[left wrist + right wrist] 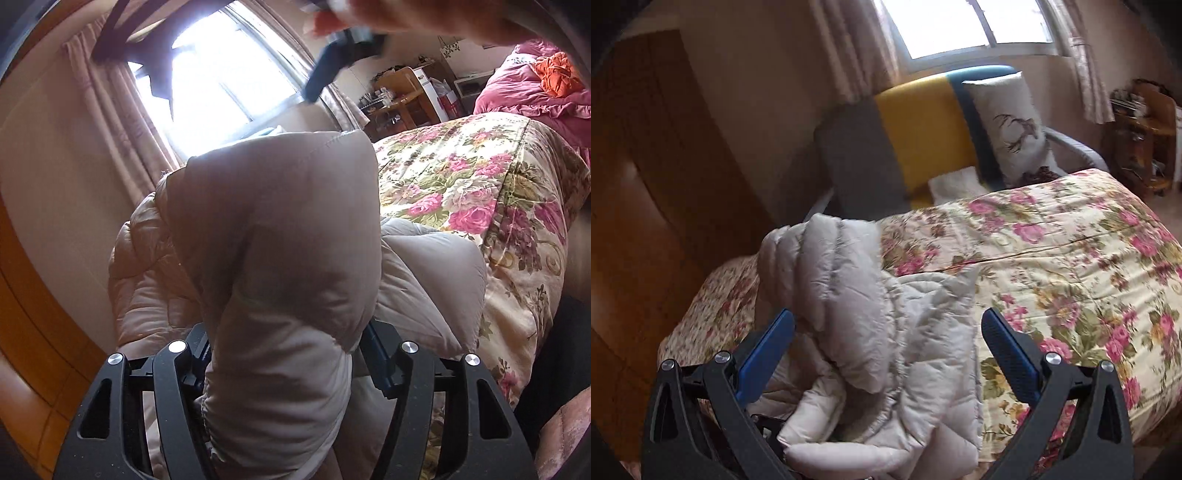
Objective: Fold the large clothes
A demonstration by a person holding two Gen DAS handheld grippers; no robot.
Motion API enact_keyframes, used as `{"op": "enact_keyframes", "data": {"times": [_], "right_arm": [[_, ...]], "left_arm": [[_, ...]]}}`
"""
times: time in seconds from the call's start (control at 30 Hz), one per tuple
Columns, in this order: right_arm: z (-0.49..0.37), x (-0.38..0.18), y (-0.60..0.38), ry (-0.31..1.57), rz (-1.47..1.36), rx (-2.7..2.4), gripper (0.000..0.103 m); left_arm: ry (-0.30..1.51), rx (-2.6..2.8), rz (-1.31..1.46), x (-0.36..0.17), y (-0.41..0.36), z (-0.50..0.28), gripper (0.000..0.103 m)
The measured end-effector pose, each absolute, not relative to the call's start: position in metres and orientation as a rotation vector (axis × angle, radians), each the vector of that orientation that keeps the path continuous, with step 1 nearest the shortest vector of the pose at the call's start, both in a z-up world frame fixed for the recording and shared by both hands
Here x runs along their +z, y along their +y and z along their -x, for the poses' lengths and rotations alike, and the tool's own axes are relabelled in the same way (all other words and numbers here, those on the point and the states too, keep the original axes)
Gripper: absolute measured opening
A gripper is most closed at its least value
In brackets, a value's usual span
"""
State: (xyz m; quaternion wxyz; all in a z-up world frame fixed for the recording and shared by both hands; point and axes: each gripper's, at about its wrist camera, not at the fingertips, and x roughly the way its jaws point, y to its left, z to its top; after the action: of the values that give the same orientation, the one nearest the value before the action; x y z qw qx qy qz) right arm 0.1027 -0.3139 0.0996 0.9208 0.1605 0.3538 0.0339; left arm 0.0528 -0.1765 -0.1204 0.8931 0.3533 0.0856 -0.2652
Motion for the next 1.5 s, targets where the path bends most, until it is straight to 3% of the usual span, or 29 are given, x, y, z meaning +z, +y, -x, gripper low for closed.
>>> {"op": "enact_keyframes", "data": {"times": [0.07,0.13,0.17,0.2,0.3,0.53,0.73,0.83,0.9,0.93,1.03,1.1,1.23,1.5], "right_arm": [[-0.125,0.09,-0.303,0.797,-0.316,0.09,0.079],[-0.142,0.075,-0.294,0.867,-0.311,0.1,0.073],[-0.148,0.069,-0.29,0.887,-0.301,0.102,0.064],[-0.15,0.064,-0.286,0.893,-0.293,0.113,0.039],[-0.143,0.057,-0.286,0.867,-0.299,0.138,0.024],[-0.112,0.042,-0.307,0.777,-0.37,0.126,0.02],[-0.079,0.032,-0.309,0.688,-0.449,0.142,0.02],[-0.063,0.034,-0.318,0.624,-0.487,0.172,0.031],[-0.047,0.036,-0.336,0.544,-0.581,0.175,0.052],[-0.039,0.035,-0.349,0.512,-0.629,0.161,0.053],[-0.029,0.021,-0.382,0.518,-0.716,0.061,0.049],[-0.031,0.002,-0.398,0.562,-0.794,0.043,0.038],[-0.044,-0.027,-0.409,0.583,-0.969,0.14,0.032],[-0.124,-0.026,-0.368,0.635,-1.006,0.447,0.031]], "left_arm": [[0.178,-0.549,-0.731,-0.12,-0.173,-0.053,0.063],[0.178,-0.557,-0.731,-0.119,-0.172,-0.05,0.068],[0.176,-0.566,-0.732,-0.118,-0.172,-0.047,0.071],[0.173,-0.573,-0.734,-0.118,-0.17,-0.045,0.073],[0.181,-0.62,-0.727,-0.11,-0.16,-0.038,0.078],[0.279,-0.843,-0.265,-0.043,-0.047,-0.059,0.087],[0.284,-0.466,0.06,-0.014,0.035,-0.152,0.09],[0.45,-0.388,0.152,-0.029,0.043,-0.215,0.09],[0.53,-0.409,0.21,-0.043,0.042,-0.24,0.09],[0.546,-0.424,0.228,-0.048,0.038,-0.245,0.09],[0.515,-0.49,0.24,-0.052,0.028,-0.242,0.089],[0.498,-0.532,0.216,-0.052,0.021,-0.239,0.089],[0.466,-0.588,0.175,-0.052,-0.002,-0.235,0.089],[0.42,-0.591,0.15,-0.049,0.004,-0.233,0.089]]}}
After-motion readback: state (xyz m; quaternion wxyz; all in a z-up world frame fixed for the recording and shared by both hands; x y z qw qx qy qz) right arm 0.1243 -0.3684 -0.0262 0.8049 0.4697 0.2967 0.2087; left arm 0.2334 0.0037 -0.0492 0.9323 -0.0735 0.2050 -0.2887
